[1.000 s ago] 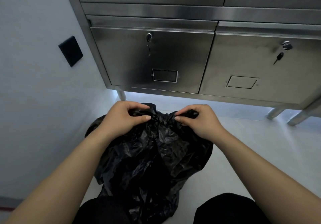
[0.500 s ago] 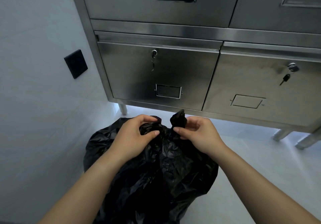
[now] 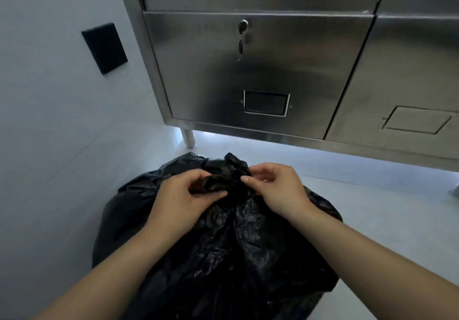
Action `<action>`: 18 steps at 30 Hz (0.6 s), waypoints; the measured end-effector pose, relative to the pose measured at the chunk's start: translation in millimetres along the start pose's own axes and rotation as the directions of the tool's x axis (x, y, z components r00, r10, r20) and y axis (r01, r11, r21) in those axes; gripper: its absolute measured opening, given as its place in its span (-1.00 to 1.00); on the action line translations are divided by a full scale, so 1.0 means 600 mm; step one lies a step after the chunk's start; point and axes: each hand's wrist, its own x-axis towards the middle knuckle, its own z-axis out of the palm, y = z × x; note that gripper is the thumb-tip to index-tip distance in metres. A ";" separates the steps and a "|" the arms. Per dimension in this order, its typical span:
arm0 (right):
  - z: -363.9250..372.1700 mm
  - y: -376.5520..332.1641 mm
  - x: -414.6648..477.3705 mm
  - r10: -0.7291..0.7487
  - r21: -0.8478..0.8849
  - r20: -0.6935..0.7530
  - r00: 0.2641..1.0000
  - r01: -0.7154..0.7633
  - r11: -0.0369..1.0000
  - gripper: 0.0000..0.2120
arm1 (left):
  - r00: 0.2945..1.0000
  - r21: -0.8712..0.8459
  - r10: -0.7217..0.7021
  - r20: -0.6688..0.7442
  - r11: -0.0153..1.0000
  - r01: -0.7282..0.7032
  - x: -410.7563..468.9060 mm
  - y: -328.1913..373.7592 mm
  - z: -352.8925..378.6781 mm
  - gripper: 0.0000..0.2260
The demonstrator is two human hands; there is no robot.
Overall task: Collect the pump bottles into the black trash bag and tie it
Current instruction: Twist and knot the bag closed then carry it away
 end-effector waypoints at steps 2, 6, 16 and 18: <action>0.002 0.019 -0.025 -0.010 -0.021 0.065 0.998 0.011 1.000 -0.84 | 0.999 0.000 0.022 0.047 1.000 -0.022 -0.009 -0.007 -0.008 -0.83; -0.006 0.023 -0.044 -0.067 -0.094 0.128 0.990 0.079 0.992 -0.84 | 0.991 0.137 0.098 0.096 0.984 -0.111 -0.007 -0.012 -0.012 -0.83; -0.013 0.027 -0.058 -0.158 0.061 0.192 0.968 0.149 0.987 -0.69 | 0.938 0.199 0.170 0.303 0.951 -0.237 -0.014 -0.014 0.004 -0.71; -0.017 0.026 -0.060 -0.154 0.096 0.214 0.965 0.136 0.986 -0.70 | 0.945 0.141 0.197 0.261 0.961 -0.240 -0.014 -0.012 0.011 -0.79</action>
